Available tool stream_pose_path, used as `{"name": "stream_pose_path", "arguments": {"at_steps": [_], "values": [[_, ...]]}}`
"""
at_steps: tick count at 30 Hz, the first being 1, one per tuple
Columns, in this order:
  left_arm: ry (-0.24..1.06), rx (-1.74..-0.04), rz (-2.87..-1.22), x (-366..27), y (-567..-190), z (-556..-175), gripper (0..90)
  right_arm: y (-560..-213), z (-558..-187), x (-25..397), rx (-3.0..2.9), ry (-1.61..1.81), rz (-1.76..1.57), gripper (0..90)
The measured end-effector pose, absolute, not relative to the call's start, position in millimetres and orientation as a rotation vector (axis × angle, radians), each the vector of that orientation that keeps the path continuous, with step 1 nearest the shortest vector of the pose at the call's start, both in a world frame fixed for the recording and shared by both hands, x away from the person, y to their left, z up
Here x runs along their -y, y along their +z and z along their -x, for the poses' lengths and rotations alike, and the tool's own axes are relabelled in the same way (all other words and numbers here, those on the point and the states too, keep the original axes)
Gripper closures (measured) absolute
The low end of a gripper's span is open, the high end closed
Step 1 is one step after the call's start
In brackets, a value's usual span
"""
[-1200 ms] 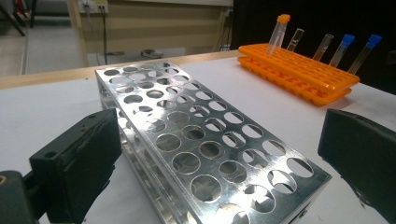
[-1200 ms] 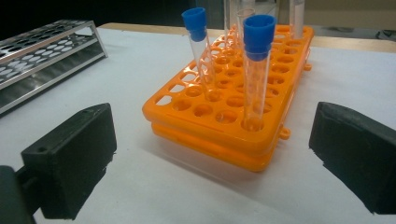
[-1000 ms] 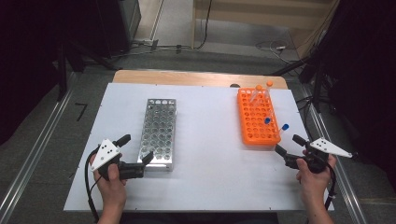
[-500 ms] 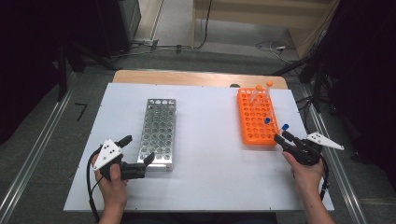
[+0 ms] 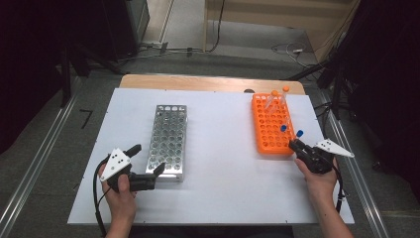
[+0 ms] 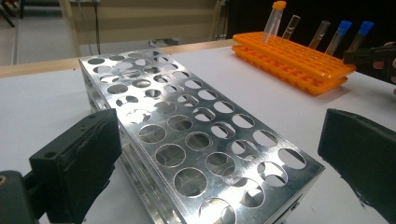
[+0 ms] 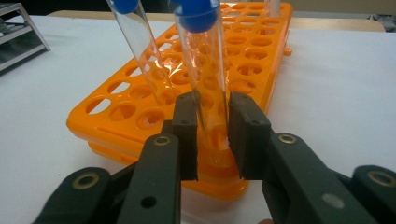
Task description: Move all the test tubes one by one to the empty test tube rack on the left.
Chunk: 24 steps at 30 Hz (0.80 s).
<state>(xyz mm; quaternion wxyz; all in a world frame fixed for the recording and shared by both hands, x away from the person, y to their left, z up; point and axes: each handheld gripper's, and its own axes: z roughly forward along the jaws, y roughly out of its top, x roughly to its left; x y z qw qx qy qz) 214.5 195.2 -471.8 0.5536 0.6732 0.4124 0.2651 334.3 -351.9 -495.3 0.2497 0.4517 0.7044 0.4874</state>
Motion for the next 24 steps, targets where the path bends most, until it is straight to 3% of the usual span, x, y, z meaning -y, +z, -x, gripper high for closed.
{"name": "stream_pose_path", "arguments": {"at_steps": [16,24], "values": [[0.628,-0.971,-1.600,-192.3,-472.0,-215.0,0.0,-497.7,-336.0,351.7,-1.872,1.317,-1.210,75.5],[0.630,-0.969,-1.595,-193.5,-469.8,-213.5,0.0,-478.8,-327.9,354.4,-1.815,1.361,-1.173,75.5]]}}
